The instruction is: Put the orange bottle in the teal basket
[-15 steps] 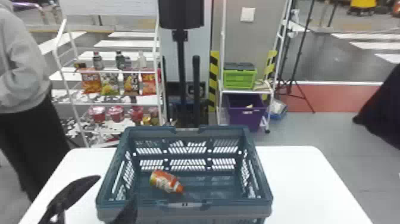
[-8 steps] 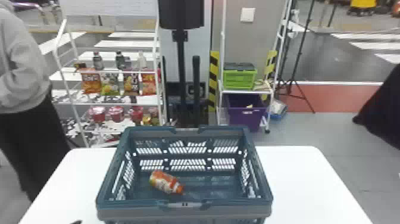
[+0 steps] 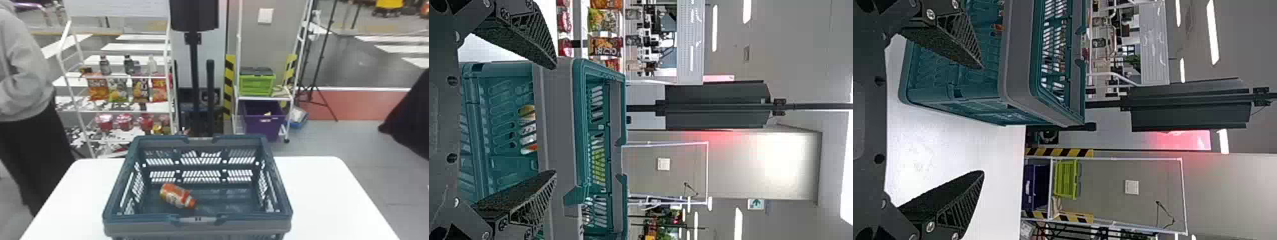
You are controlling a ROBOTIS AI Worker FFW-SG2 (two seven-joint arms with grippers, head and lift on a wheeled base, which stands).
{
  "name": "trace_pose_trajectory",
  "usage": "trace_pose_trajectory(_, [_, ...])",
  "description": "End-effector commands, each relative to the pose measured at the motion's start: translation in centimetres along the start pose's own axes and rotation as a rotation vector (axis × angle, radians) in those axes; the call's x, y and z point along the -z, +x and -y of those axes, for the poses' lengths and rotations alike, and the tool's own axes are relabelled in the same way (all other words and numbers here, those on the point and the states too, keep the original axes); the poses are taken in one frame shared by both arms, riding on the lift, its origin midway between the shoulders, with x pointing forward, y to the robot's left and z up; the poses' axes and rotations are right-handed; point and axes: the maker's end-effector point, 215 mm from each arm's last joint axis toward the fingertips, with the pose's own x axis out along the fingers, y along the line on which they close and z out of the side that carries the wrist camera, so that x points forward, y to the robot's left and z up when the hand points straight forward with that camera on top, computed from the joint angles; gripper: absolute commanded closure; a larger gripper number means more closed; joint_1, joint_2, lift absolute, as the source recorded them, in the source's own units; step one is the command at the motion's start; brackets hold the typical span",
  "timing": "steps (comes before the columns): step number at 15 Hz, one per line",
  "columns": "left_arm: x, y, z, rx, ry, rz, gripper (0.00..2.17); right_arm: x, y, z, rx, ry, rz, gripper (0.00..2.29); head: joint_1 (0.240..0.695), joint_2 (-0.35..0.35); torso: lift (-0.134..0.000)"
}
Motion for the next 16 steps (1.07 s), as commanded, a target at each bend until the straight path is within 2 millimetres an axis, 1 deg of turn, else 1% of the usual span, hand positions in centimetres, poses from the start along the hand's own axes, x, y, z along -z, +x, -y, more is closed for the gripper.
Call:
trace_pose_trajectory(1, [0.22,-0.25,-0.04,-0.005,-0.005,-0.006,0.16,-0.13,0.0,-0.19,-0.002,0.002,0.004,0.14,0.499,0.0,0.0])
trace_pose_trajectory(8, [0.29,-0.66,-0.24,-0.015,-0.011,-0.007,0.16,-0.03,-0.23,-0.35,-0.006,0.005,0.003,0.14,0.499,0.0,0.0])
trace_pose_trajectory(16, [-0.32,-0.66,-0.03,-0.012,-0.014,0.006,0.16,-0.19,-0.56,-0.48,-0.007,0.006,0.002,0.14,0.499,0.0,0.0])
